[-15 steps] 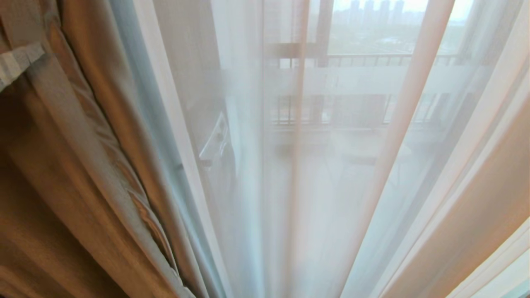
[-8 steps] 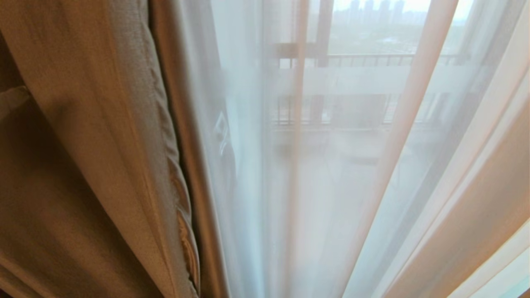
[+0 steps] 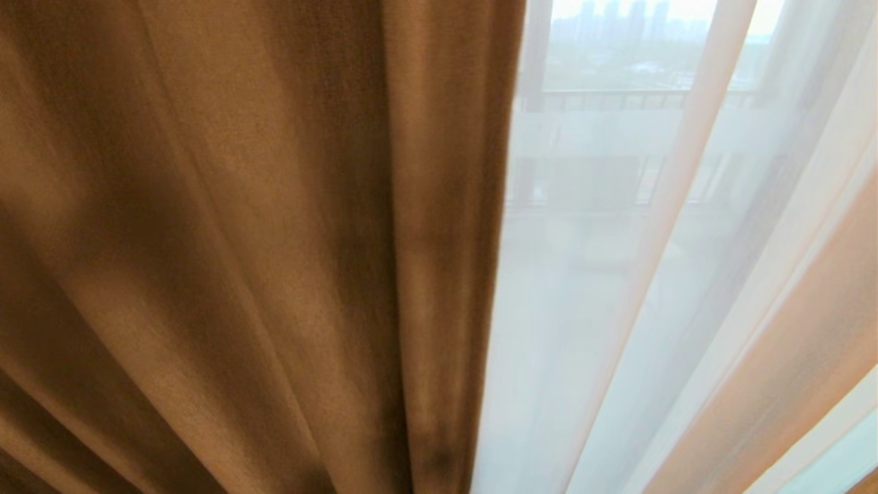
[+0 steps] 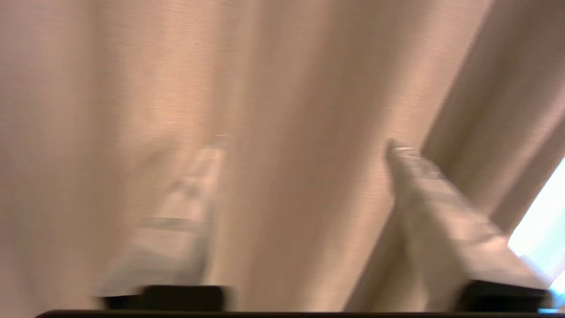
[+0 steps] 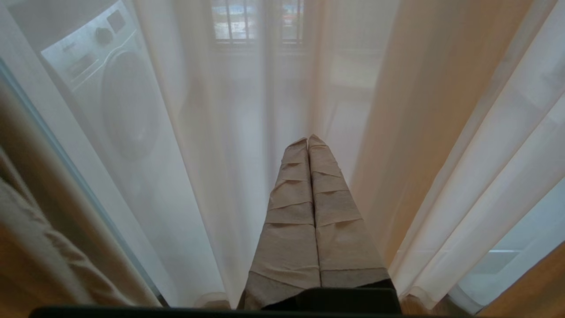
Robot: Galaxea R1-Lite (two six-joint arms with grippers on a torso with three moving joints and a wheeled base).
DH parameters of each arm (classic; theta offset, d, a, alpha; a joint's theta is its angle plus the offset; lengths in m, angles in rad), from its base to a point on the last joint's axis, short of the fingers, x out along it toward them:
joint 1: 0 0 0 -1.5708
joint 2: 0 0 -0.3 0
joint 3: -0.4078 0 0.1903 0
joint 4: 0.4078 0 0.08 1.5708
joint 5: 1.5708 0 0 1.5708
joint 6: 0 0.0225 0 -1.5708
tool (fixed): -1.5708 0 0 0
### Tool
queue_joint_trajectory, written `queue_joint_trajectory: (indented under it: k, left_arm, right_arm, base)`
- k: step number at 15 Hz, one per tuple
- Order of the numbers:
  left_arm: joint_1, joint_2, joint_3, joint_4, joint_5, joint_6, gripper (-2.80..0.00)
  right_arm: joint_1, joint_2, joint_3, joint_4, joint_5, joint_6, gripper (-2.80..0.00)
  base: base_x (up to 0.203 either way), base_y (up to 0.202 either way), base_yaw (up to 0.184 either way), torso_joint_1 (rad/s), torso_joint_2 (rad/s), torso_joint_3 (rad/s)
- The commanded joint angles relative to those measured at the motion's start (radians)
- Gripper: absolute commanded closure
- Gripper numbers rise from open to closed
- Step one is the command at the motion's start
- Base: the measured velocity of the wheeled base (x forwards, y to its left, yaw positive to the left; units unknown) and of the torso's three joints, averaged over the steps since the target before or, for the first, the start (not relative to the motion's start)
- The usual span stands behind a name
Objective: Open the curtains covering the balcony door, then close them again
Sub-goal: Close the outer curtains on both sides
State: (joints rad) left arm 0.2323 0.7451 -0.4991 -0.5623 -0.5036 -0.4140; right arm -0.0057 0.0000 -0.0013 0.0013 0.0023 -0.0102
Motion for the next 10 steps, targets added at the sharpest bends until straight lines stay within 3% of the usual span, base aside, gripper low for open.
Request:
queue_joint_trajectory:
  k: [1,4,10]
  left_arm:
    - [0.001,-0.024,0.007,-0.004,-0.003,-0.003,0.0]
    - [0.001,-0.06,0.014,0.038,0.001,-0.002,0.0]
    - [0.007,-0.165,0.018,0.227,0.01,0.009,0.0]
  right_arm:
    - [0.0,0.002,0.001,0.0,0.001,0.001,0.0]
    - [0.0,0.002,0.001,0.0,0.0,-0.001,0.0]
    - [0.0,0.002,0.0,0.0,0.0,-0.001,0.0]
  base:
    - [0.0,0.0,0.0,0.0,0.0,0.0]
    - [0.0,0.0,0.0,0.0,0.0,0.0]
    - [0.0,0.0,0.0,0.0,0.0,0.0]
